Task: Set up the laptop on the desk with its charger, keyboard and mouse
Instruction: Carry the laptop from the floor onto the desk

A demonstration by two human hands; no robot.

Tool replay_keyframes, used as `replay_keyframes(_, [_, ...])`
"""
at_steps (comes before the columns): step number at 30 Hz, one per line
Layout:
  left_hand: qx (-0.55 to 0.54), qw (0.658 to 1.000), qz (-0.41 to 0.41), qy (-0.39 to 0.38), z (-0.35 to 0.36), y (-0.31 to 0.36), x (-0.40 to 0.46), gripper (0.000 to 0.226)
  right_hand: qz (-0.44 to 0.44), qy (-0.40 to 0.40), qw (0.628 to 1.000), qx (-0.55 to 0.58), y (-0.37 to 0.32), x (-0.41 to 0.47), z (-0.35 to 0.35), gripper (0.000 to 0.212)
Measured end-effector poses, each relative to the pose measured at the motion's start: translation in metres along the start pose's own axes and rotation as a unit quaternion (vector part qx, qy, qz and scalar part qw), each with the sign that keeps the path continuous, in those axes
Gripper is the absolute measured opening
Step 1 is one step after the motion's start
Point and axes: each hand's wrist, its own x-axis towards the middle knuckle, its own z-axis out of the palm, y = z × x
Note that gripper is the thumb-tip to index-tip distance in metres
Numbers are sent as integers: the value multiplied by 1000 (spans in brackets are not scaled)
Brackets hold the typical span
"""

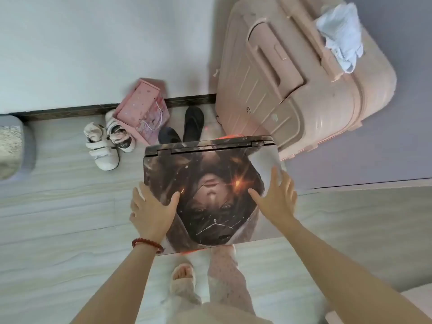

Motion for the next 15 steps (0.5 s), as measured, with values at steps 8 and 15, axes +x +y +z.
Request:
replay_keyframes(8, [-126,988,-87,7,20,8,22,100,85,-58,989,107,10,26,13,106])
replay_keyframes(15, [-166,979,-120,15,14,11,18,93,71,-43,988,128,10,22,12,101])
